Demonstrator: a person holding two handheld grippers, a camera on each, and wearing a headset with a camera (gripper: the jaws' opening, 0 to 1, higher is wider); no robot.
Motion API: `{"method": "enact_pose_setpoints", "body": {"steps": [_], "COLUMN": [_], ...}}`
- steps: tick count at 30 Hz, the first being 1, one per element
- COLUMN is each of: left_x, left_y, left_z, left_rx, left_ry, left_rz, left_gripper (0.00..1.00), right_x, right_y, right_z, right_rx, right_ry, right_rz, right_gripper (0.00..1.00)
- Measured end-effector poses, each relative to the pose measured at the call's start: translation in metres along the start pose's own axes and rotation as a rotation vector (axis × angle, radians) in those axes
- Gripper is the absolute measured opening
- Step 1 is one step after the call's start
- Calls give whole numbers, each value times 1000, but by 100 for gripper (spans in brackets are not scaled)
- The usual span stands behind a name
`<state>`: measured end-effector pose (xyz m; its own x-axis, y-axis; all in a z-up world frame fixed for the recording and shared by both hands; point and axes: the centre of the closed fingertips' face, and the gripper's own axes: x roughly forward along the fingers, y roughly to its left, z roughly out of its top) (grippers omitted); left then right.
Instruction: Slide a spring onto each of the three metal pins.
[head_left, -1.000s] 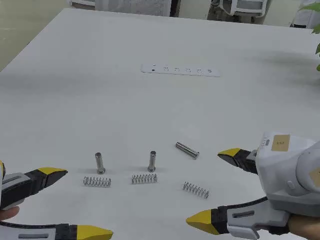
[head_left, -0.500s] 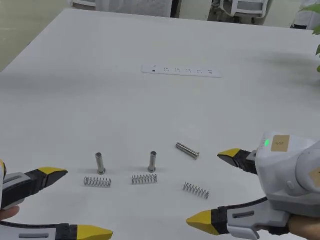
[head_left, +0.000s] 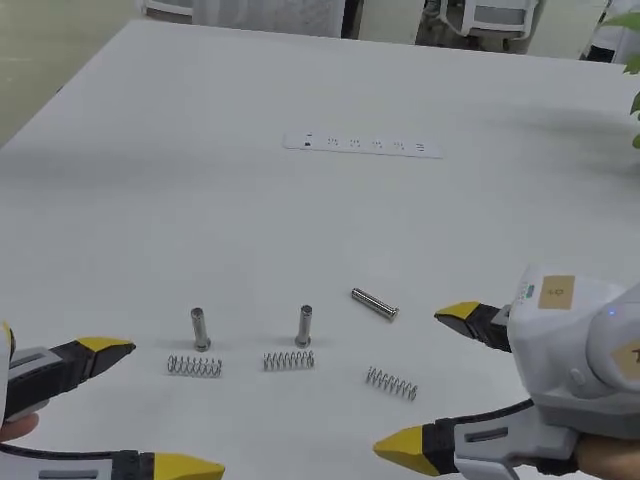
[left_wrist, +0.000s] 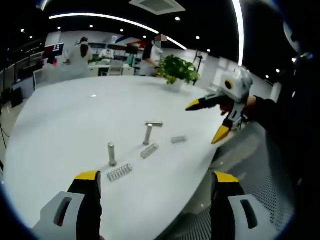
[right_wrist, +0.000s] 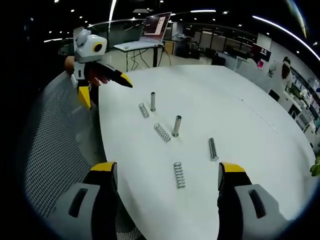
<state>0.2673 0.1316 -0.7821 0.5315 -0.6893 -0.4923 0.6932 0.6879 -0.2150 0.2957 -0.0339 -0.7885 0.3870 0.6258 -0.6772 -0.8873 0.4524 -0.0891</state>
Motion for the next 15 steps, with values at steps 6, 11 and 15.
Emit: {"method": "enact_pose_setpoints", "body": {"steps": [6, 11, 15], "left_x": [0, -1, -1], "left_y": [0, 0, 1], "left_z": [0, -1, -1], "left_rx": [0, -1, -1], "left_ry": [0, 1, 2], "left_rz": [1, 1, 0], "left_gripper": [88, 88, 88], "right_x": [0, 1, 0], "right_y": [2, 3, 2], "right_z": [-1, -1, -1], "right_rx": [-2, -4, -4], "right_ry": [7, 14, 16], "right_rz": [7, 12, 13], "right_gripper": [82, 81, 81]}}
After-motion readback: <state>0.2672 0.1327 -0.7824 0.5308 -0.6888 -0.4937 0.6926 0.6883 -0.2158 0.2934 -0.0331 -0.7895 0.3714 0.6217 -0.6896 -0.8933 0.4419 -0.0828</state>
